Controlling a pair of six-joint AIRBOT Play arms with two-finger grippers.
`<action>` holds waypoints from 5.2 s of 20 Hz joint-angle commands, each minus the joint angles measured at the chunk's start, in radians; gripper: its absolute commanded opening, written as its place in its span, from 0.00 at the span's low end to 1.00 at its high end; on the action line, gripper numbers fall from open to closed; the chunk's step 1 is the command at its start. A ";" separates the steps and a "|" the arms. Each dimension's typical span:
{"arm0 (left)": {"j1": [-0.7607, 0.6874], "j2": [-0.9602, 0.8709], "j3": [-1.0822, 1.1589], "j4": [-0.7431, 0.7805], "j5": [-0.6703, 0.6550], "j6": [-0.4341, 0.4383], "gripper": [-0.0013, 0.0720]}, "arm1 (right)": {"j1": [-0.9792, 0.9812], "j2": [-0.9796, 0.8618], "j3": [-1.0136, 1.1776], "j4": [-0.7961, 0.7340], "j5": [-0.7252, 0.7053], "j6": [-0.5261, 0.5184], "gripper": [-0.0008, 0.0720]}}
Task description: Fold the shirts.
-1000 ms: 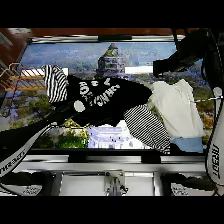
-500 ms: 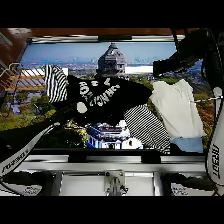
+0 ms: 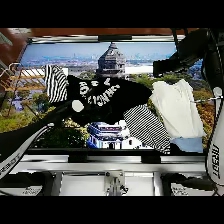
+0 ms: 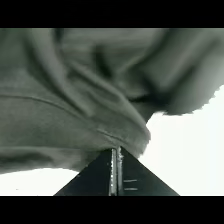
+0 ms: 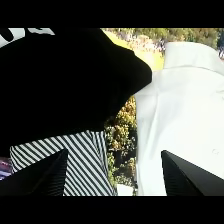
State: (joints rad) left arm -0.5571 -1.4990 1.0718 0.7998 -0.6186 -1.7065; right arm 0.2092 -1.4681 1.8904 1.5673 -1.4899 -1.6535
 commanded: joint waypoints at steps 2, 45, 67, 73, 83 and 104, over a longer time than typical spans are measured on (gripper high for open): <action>0.074 0.276 0.001 0.130 -0.087 0.044 0.10 | -0.004 0.000 0.000 -0.011 0.011 0.000 0.95; 0.552 1.016 0.000 0.801 -0.856 -0.188 0.10 | -0.087 -0.623 0.000 0.349 -0.266 0.024 0.15; 0.552 0.780 0.452 0.744 0.167 -0.248 0.10 | -0.169 0.410 0.212 0.325 0.855 -0.087 0.12; 0.552 0.784 0.451 0.745 0.015 -0.091 0.10 | -0.169 0.443 0.212 0.291 0.843 -0.079 0.12; 0.550 0.559 0.436 0.420 0.190 -0.159 0.10 | -0.169 0.451 0.200 0.440 0.778 -0.128 0.12; 0.800 0.086 0.614 0.124 -0.144 0.128 0.10 | 0.594 0.246 -0.678 0.659 0.521 -0.097 0.15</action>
State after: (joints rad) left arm 0.1604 -1.4090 1.6829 0.9272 -0.6273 -1.6104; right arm 0.6323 -1.0931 1.3334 2.2192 -1.0943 -1.7432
